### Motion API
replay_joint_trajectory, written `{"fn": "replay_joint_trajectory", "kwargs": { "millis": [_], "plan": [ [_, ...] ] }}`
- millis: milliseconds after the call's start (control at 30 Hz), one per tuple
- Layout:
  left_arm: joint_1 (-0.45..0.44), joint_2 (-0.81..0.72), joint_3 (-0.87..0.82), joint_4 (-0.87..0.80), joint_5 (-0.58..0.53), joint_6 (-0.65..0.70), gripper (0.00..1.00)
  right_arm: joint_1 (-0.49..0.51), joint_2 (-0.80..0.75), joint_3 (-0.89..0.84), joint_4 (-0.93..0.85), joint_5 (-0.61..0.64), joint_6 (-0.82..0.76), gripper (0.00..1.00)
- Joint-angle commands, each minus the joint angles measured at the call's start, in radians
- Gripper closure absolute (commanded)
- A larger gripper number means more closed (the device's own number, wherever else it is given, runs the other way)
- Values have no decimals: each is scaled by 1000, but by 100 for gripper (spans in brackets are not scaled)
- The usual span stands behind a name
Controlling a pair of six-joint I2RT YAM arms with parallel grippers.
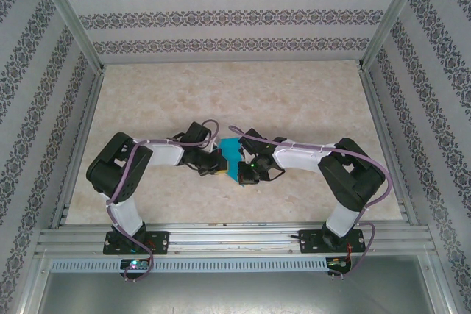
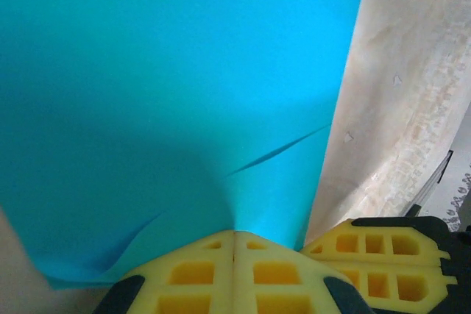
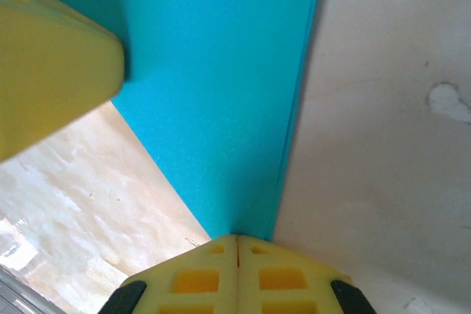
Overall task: Fold a paper plane with a square sheet of paper (fold left side to right side)
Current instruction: Third fold the triangle at the center of the table.
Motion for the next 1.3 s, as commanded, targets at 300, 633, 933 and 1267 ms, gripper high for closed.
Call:
{"fn": "replay_joint_trajectory", "kwargs": {
  "millis": [300,633,933,1267],
  "plan": [
    [143,16,12,-140,-168,108,98,6,61,-37,-132,128,-11,100],
    [189,-37,15,-146,-154,157,98,6,61,-37,-122,122,-8,100],
    [136,-193,-6,-112,-94,183,99,-1,53,-39,-91,106,-4,100],
    [-37,-106,11,-17,-18,126,99,-6,55,-39,-87,105,-6,100]
  ]
}}
